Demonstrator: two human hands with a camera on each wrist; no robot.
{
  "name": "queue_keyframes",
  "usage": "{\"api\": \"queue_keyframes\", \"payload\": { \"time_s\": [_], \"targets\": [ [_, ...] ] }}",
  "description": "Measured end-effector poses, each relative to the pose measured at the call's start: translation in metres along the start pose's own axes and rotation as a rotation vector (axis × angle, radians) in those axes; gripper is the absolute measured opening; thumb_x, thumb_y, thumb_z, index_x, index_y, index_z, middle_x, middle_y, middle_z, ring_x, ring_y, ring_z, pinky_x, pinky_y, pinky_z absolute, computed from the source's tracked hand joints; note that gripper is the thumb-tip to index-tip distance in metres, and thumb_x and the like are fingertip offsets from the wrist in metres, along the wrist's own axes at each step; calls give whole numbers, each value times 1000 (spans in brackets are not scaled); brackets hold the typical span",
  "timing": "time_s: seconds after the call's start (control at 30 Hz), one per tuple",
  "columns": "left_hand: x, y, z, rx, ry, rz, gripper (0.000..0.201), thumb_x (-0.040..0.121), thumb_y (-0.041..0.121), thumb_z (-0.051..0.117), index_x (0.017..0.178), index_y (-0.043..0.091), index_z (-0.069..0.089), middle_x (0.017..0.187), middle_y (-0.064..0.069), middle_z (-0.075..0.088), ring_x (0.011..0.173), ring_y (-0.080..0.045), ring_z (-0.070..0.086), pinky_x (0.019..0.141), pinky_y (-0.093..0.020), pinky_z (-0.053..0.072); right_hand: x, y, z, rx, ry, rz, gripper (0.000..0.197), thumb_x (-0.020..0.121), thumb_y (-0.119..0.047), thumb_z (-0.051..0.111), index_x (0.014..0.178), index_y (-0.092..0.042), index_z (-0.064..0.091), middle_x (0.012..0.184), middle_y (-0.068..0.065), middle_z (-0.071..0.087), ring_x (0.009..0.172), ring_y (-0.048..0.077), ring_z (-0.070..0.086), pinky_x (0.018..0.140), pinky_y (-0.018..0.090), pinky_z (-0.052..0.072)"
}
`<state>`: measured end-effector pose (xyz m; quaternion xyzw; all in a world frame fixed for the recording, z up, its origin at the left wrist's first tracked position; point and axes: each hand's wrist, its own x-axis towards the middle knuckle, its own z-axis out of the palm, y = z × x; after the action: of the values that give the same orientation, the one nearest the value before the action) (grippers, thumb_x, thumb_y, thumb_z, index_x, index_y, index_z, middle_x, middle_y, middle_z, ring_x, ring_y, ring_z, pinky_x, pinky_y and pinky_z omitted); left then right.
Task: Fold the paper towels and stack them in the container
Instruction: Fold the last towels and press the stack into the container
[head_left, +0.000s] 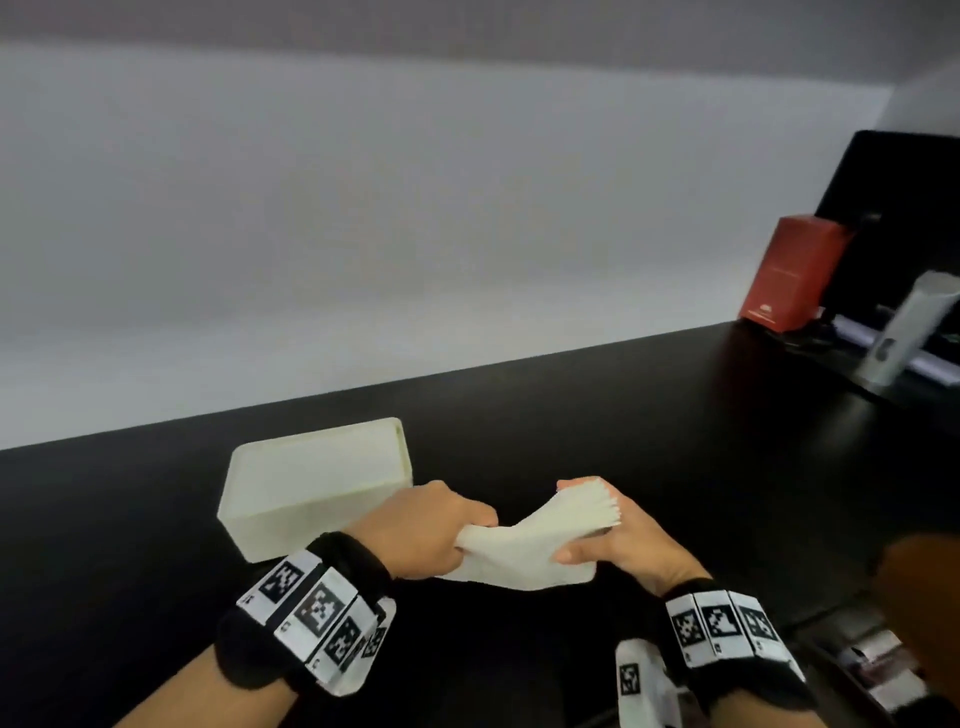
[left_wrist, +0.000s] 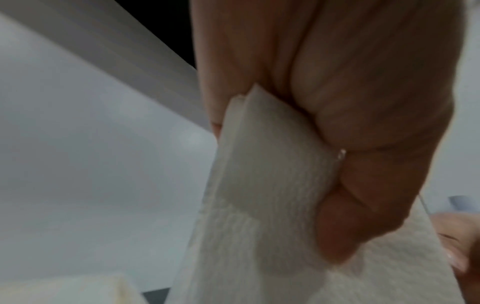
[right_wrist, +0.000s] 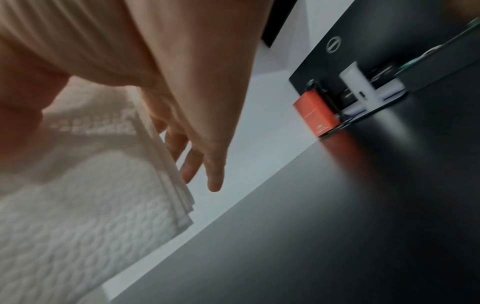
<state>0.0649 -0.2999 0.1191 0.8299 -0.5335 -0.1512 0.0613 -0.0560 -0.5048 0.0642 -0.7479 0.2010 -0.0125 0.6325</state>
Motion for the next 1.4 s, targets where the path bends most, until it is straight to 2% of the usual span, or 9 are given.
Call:
{"api": "queue_keyframes", "payload": {
  "time_s": [0.2,0.27,0.33,0.47,0.57,0.8,0.93,1.17,1.4],
  "targets": [
    [-37,-91,-28,-86,125,-231,28,84,17,52,101,36,65,95,11,67,92,-13,59,79,-27,49,69,-46,71,2,-76,-74,61,61,8,81,112,-19,60,100,3,69,95,18,66,78,26,54],
    [-48,-120,-35,-263,252,-333,21,83,22,62,100,34,67,97,18,66,93,-8,61,84,-24,51,90,-56,94,33,-39,-83,44,64,7,80,100,-13,66,94,4,71,89,19,68,72,25,56],
    [-58,-145,-38,-492,424,-433,15,78,21,73,89,30,68,91,20,65,88,-1,62,76,-13,49,108,-65,114,36,11,-103,29,65,3,80,86,-14,68,88,3,72,86,18,68,70,26,55],
    [-69,-179,-32,-1072,789,-545,21,70,5,79,84,17,68,87,0,70,80,-16,66,69,-26,53,139,-80,150,99,53,-140,25,68,2,79,78,-18,67,83,0,71,80,14,67,71,27,54],
    [-67,-195,-19,-1266,914,-572,26,72,-1,76,90,14,65,93,-7,69,87,-24,65,71,-34,54,154,-82,167,164,69,-135,29,73,5,74,85,-21,65,93,4,71,90,20,67,81,35,55],
    [-54,-217,14,-1356,930,-672,61,70,3,79,119,28,50,115,-4,58,104,-23,61,89,-40,53,167,-69,180,189,-24,-69,69,69,7,75,108,-45,52,111,1,60,105,22,60,93,44,52],
    [-48,-215,16,-1347,928,-661,72,69,6,80,127,24,43,116,-1,59,108,-20,59,89,-34,51,168,-72,183,146,-60,-77,63,70,6,75,106,-41,54,111,-1,59,105,20,58,92,45,52],
    [-48,-208,11,-1366,954,-588,43,72,-1,76,105,20,58,101,-2,65,96,-21,63,71,-26,52,164,-72,174,159,-20,-85,28,76,9,66,83,-18,68,96,9,68,96,31,63,86,48,53],
    [-48,-205,13,-1375,896,-562,40,71,-2,76,96,21,56,100,-4,63,96,-22,62,73,-29,53,165,-66,173,174,-7,-26,42,72,7,72,97,-25,61,104,5,66,99,24,62,87,44,53]
  ]
}}
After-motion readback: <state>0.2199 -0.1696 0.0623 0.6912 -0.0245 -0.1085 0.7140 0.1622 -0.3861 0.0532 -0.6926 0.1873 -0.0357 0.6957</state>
